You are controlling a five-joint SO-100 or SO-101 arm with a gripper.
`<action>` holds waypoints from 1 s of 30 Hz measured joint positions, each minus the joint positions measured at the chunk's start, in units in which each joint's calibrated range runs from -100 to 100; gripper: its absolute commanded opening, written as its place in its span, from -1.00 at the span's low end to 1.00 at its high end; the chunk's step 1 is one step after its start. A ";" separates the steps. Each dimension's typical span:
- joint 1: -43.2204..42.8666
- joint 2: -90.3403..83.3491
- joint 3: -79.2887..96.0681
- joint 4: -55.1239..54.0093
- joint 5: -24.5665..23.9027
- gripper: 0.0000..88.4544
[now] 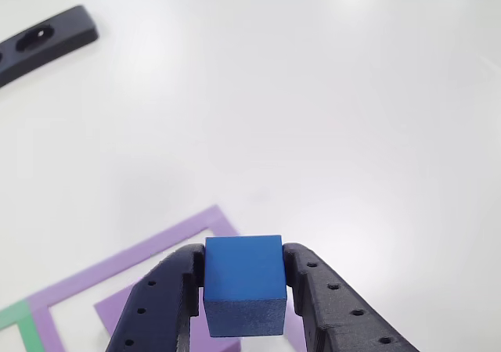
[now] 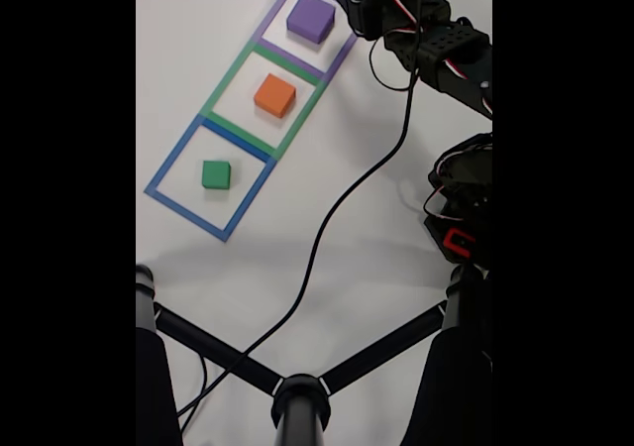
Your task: Tower of hanoi
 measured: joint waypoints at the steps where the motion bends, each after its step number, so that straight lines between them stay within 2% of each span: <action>1: 0.08 1.60 0.00 -2.17 0.79 -0.95; 10: 0.33 17.22 0.00 -21.67 0.20 -0.95; 16: 0.25 23.98 -0.09 -30.34 0.20 -0.95; 30: -4.83 30.81 0.09 -39.25 0.20 -0.94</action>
